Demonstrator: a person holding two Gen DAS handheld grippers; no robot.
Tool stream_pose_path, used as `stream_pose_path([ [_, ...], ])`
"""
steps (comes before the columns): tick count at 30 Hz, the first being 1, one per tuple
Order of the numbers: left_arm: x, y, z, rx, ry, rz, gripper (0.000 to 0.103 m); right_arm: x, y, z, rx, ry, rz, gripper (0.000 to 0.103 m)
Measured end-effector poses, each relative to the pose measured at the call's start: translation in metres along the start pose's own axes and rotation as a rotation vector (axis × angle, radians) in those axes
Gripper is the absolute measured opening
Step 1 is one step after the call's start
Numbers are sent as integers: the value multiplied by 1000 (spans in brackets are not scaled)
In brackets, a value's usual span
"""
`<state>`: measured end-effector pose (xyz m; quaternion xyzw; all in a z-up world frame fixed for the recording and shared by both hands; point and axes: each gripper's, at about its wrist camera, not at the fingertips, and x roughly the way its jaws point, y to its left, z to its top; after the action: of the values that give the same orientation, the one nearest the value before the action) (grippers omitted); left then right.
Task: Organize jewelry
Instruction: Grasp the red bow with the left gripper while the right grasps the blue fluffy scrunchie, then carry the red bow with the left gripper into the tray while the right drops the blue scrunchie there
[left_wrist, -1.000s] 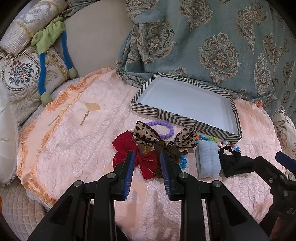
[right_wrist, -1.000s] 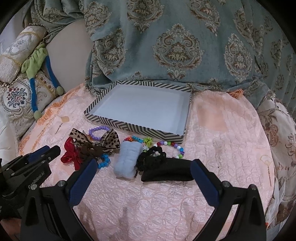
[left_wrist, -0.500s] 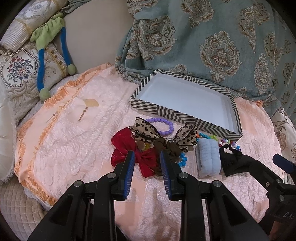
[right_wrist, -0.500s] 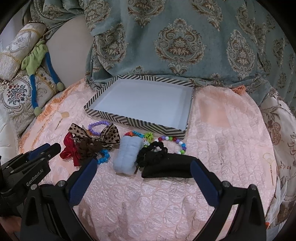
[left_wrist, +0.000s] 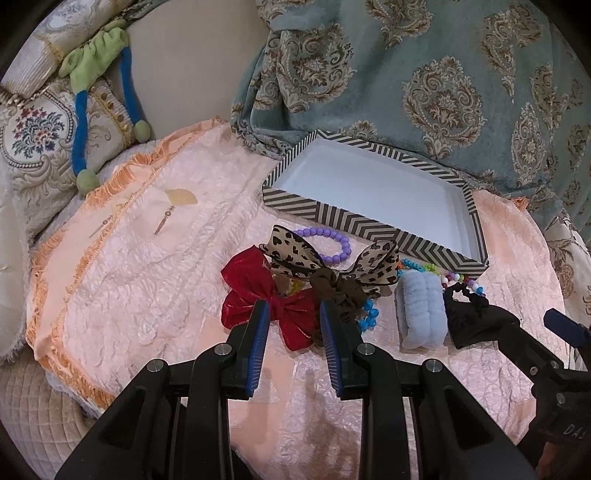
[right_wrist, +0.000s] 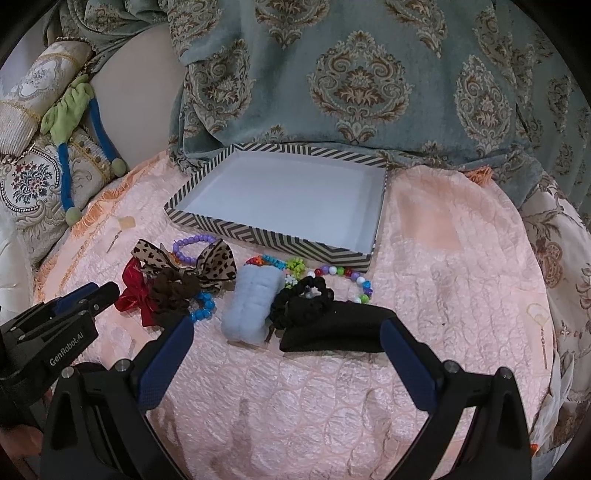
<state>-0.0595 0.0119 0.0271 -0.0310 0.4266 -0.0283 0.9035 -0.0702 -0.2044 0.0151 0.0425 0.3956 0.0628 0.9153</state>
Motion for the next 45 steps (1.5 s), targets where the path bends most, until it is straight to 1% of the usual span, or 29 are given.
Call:
stream_pose_path([
  [4, 2, 14, 0, -35, 23, -30, 11, 4, -1, -2, -14, 11, 3, 102],
  [9, 7, 41, 0, -90, 70, -78, 11, 16, -10, -6, -9, 45, 22, 95],
  [12, 14, 51, 1, -109, 100, -93, 11, 25, -14, -8, -6, 63, 48, 87],
  [14, 19, 53, 2, -125, 116, -125, 11, 32, -14, -9, -1, 80, 94, 84],
  [16, 25, 55, 6, -152, 139, -180, 11, 39, -10, -9, -8, 93, 127, 82],
  [19, 31, 57, 12, -175, 154, -225, 11, 46, -4, -11, -24, 112, 148, 75],
  [20, 33, 57, 13, -168, 159, -223, 12, 47, -2, -11, -28, 114, 157, 74],
  [22, 42, 60, 15, -166, 174, -211, 18, 50, 2, -10, -38, 112, 184, 73],
  [24, 53, 66, 17, -206, 187, -217, 23, 54, 6, -7, -50, 110, 201, 73],
  [28, 72, 73, 18, -262, 213, -230, 26, 69, 14, 1, -63, 118, 200, 70],
  [30, 84, 72, 18, -273, 232, -213, 26, 78, 17, 5, -73, 128, 199, 65],
  [32, 93, 72, 19, -285, 241, -218, 26, 88, 21, 7, -87, 135, 191, 62],
  [33, 95, 72, 19, -291, 237, -223, 26, 91, 22, 8, -90, 138, 187, 60],
  [34, 98, 70, 19, -294, 231, -228, 21, 97, 23, 9, -93, 144, 182, 59],
  [35, 99, 69, 18, -292, 228, -230, 15, 102, 22, 10, -91, 149, 181, 55],
  [36, 101, 68, 18, -284, 232, -231, 3, 105, 21, 10, -87, 153, 181, 51],
  [37, 102, 67, 17, -273, 240, -235, 2, 108, 19, 10, -81, 159, 181, 48],
  [38, 102, 66, 17, -269, 238, -234, 0, 110, 17, 10, -78, 157, 184, 43],
  [39, 98, 67, 15, -265, 230, -234, 0, 111, 16, 10, -81, 152, 187, 38],
  [40, 95, 68, 16, -262, 226, -234, 0, 110, 15, 10, -82, 148, 190, 34],
  [41, 90, 69, 16, -257, 220, -230, 0, 108, 12, 11, -75, 145, 197, 27],
  [42, 83, 70, 16, -252, 207, -220, 0, 105, 11, 11, -64, 141, 207, 24],
  [45, 62, 78, 21, -237, 178, -219, 0, 94, 8, 12, -41, 127, 247, 22],
])
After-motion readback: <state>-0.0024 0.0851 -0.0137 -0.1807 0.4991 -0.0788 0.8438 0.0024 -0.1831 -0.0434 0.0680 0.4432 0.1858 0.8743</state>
